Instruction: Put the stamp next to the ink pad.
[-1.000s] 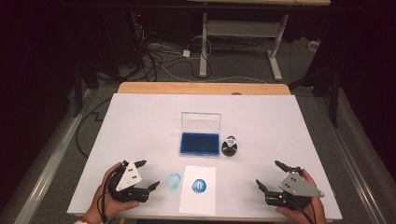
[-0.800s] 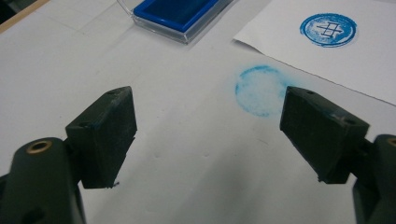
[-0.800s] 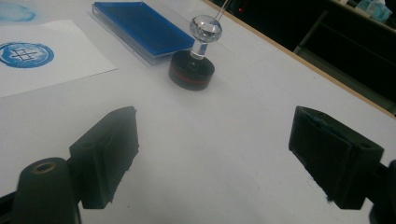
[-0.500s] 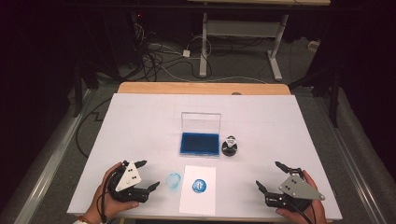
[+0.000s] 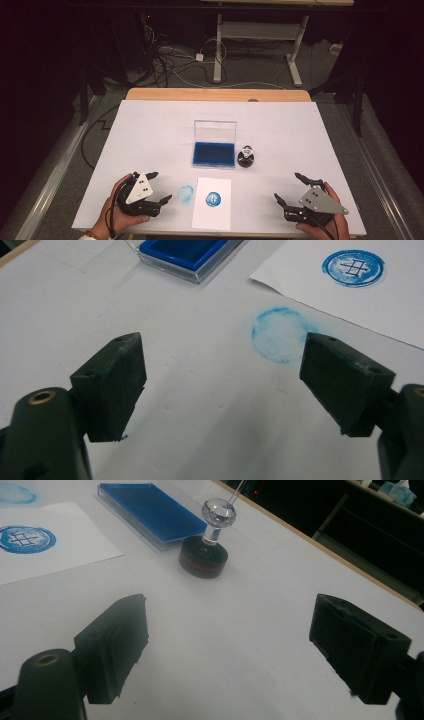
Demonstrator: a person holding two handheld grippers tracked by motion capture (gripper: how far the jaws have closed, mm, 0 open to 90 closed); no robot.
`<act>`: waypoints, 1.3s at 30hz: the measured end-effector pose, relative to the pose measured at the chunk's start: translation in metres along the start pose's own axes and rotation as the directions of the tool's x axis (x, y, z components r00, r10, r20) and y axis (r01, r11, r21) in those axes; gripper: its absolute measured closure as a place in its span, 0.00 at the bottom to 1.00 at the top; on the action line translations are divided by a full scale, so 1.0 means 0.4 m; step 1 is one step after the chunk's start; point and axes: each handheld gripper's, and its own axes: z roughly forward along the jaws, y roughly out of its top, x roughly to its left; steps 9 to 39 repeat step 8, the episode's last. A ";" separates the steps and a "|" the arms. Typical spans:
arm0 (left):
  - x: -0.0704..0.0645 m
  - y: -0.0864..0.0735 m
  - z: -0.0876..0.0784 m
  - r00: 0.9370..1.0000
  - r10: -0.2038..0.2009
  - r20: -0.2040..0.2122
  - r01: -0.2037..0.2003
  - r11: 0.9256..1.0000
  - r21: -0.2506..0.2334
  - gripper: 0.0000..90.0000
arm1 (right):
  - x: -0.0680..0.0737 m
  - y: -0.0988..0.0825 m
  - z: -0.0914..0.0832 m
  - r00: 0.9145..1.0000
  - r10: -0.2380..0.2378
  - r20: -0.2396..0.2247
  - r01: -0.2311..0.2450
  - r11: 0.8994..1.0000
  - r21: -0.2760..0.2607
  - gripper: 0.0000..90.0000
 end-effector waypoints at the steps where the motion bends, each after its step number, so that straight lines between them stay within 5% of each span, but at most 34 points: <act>1: 0.000 0.000 0.001 1.000 -0.001 0.001 0.001 1.000 0.001 0.20 | 0.000 0.000 0.000 1.000 0.000 0.000 0.000 1.000 0.000 0.18; 39: 0.001 0.001 0.003 1.000 -0.004 0.002 0.004 1.000 0.002 0.20 | -0.001 -0.002 0.002 1.000 0.007 -0.001 -0.007 1.000 0.007 0.18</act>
